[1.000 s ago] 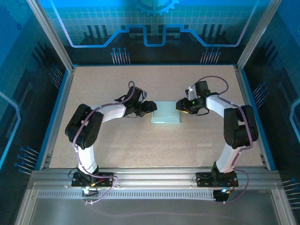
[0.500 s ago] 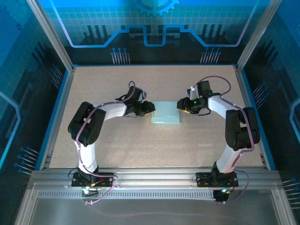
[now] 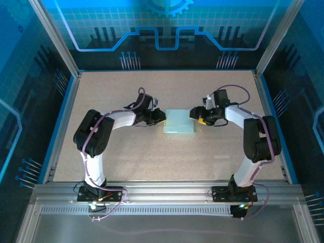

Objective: Fold the paper box

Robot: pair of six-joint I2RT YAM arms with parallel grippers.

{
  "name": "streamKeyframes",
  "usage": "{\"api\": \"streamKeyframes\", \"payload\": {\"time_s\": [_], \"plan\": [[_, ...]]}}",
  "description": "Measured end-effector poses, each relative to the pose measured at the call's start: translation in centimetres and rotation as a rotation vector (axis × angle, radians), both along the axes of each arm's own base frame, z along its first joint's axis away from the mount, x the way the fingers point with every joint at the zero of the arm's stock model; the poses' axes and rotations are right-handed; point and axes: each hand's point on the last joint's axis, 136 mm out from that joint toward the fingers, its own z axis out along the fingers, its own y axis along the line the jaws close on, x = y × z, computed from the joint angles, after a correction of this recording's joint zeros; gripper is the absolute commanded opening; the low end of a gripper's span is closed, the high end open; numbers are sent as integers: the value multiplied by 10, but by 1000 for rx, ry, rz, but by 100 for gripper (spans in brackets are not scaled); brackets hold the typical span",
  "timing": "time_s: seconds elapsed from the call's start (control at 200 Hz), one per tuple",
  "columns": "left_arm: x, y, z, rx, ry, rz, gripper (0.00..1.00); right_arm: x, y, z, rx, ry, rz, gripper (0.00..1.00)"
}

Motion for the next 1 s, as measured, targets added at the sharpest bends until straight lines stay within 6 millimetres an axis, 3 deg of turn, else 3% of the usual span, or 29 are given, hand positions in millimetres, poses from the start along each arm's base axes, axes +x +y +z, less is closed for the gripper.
{"api": "streamKeyframes", "payload": {"time_s": [0.28, 0.45, 0.6, 0.881, 0.996], "plan": [[2, 6, -1, -28, -8, 5, 12, 3, 6, 6, 47, -18, 7, 82], [3, 8, -1, -32, -8, 7, 12, 3, 11, 7, 90, -11, 18, 79], [2, 7, -2, -35, -8, 5, 12, 2, 17, 5, 132, 7, 33, 71], [2, 7, -2, -35, -9, 4, 16, 2, 26, 12, 210, 22, 46, 47], [2, 8, -2, -35, -9, 6, 20, 2, 27, 13, 220, 26, 43, 42]]}}
